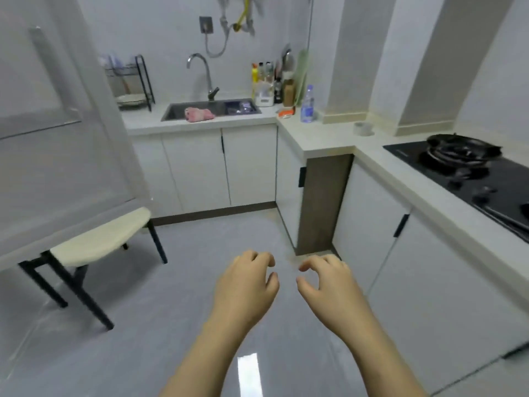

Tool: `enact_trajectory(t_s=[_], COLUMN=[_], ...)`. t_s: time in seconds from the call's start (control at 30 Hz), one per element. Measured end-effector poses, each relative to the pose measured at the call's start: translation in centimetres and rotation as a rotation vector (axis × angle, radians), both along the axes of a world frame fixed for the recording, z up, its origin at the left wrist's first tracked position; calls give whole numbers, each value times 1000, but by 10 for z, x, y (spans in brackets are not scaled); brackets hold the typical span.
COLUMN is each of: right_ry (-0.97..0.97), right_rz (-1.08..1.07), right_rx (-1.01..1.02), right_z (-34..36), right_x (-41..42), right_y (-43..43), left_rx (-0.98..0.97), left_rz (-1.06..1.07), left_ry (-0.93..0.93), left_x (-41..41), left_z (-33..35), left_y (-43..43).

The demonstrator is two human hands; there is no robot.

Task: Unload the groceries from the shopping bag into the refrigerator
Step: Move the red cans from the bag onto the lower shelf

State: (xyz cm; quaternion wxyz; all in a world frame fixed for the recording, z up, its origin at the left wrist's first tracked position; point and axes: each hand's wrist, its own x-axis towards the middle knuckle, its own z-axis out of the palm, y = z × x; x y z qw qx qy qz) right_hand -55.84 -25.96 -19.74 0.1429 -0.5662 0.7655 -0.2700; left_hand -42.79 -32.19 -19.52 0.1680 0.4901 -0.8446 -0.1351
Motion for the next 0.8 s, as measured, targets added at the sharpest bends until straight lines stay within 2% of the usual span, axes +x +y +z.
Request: enact_trajectory(t_s=[0.3, 0.5, 0.8], right_ry=[-3, -33, -8], right_rz=[-511, -827, -1153], right_rx=[-8, -25, -23], right_z=[-2, -8, -14], right_x=[-178, -234, -304], right_y=[118, 190, 262], left_rx=[-34, -18, -18], left_rz=[-526, -832, -1160], left_ry=[11, 4, 60], left_x=[-229, -326, -450], left_z=[1, -2, -4], left_y=[55, 111, 178])
